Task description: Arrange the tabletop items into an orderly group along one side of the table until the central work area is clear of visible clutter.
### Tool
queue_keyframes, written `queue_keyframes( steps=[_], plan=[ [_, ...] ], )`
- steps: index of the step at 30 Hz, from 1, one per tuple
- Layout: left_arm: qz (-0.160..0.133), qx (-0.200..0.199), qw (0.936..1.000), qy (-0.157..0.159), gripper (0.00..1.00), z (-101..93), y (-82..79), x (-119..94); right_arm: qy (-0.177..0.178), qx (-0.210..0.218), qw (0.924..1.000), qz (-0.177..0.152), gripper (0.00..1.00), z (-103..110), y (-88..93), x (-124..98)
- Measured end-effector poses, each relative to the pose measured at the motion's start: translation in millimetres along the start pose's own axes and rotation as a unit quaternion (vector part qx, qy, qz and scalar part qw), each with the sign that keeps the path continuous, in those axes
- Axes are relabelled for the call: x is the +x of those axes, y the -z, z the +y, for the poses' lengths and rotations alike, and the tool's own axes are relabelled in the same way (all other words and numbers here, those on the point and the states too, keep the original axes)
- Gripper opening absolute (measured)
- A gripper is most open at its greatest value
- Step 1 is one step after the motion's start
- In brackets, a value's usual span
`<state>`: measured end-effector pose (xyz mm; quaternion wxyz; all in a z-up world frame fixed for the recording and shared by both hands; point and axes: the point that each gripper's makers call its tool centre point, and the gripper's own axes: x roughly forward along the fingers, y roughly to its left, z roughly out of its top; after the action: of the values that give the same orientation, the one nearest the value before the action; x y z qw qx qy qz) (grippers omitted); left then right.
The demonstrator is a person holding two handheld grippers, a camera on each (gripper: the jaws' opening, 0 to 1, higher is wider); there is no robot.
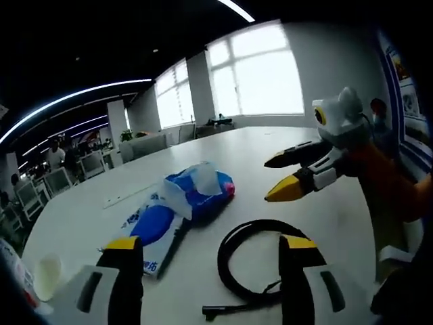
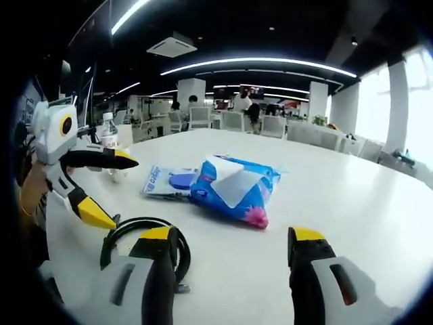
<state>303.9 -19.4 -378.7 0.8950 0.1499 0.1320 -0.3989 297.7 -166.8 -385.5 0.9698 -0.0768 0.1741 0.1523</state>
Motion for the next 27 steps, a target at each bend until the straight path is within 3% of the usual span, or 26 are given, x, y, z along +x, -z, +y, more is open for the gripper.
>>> queue_keyframes(
  steps=[9, 14, 19, 24, 27],
  plan=[
    [0.009, -0.015, 0.9996, -0.024, 0.78, 20.4, -5.7, 23, 0.005, 0.010, 0.9998, 0.013, 0.59, -11, 1.7, 12],
    [0.009, -0.021, 0.9995, -0.023, 0.77, 20.2, -8.2, 28, 0.008, 0.013, 0.9998, 0.015, 0.57, -15, -1.6, 15],
    [0.015, -0.015, 0.9993, -0.032, 0.69, 22.9, -9.0, 30, 0.011, 0.011, 0.9998, 0.014, 0.53, -19, -4.2, 17],
    [0.015, 0.002, 0.9980, -0.061, 0.51, 32.3, -15.6, 30, 0.013, 0.013, 0.9997, 0.013, 0.45, -22, -6.4, 21],
    [0.017, -0.004, 0.9981, -0.060, 0.50, 32.0, -17.3, 33, 0.012, 0.017, 0.9997, 0.010, 0.40, -23, -6.9, 26]
  ],
)
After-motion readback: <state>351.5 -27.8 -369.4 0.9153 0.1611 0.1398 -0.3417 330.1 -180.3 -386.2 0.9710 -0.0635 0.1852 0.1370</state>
